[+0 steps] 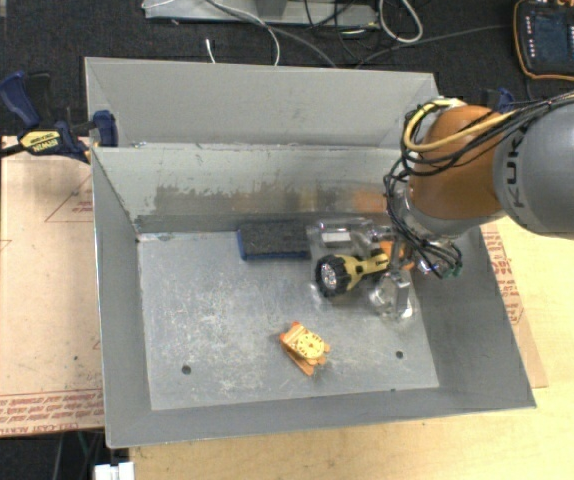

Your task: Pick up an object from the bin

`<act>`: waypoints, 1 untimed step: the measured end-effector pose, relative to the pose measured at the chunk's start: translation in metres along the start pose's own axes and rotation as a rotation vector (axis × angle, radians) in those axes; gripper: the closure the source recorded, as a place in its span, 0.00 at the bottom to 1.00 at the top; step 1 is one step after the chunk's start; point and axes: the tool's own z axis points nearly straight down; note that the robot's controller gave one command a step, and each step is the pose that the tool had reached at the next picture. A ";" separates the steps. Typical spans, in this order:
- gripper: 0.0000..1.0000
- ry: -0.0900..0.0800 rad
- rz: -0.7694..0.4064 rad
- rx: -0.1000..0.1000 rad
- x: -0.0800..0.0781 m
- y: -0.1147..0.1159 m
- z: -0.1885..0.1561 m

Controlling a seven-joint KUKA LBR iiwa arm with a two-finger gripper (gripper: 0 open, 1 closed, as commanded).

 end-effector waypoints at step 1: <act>0.00 0.002 -0.109 -0.014 0.007 -0.021 -0.002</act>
Offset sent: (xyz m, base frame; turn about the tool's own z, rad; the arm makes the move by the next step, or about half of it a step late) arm 0.0150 -0.0583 -0.0088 -0.1828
